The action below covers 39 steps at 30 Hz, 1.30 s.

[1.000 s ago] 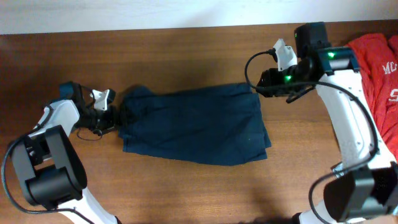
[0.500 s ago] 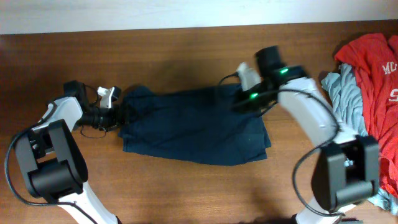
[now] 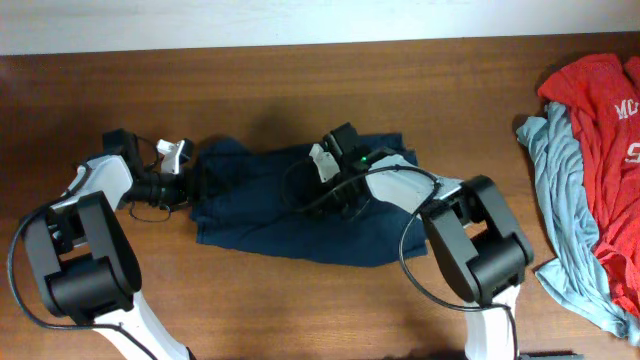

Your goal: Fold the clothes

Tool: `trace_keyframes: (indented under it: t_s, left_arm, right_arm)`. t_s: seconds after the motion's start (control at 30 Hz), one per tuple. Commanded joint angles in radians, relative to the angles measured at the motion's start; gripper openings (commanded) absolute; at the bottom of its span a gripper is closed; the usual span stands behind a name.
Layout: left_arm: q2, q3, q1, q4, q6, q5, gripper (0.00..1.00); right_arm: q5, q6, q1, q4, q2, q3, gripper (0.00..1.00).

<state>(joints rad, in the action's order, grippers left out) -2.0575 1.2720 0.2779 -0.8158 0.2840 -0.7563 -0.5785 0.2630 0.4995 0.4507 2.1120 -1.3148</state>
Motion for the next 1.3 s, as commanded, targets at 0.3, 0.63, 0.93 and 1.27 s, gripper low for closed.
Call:
trace_keyframes:
  t_s: [0.3,0.63,0.93,1.27]
  left_arm:
    - [-0.109,-0.040,0.079,-0.067,0.002,0.270,0.99]
    - [-0.110,-0.042,-0.049,-0.061,0.001,0.266,0.99]
    - [-0.110,-0.042,-0.136,-0.048,-0.057,0.268,0.45]
    - [-0.090,0.034,-0.126,-0.167,-0.124,0.296,0.01]
  right_arm:
    - [0.006,0.042,0.010,0.024,0.087,0.016,0.04]
    - [0.006,0.042,0.011,0.031,0.087,0.016,0.04]
    - [0.005,0.042,0.011,0.032,0.087,0.016,0.04]
    - [-0.013,0.042,0.009,0.033,0.084,0.014,0.04]
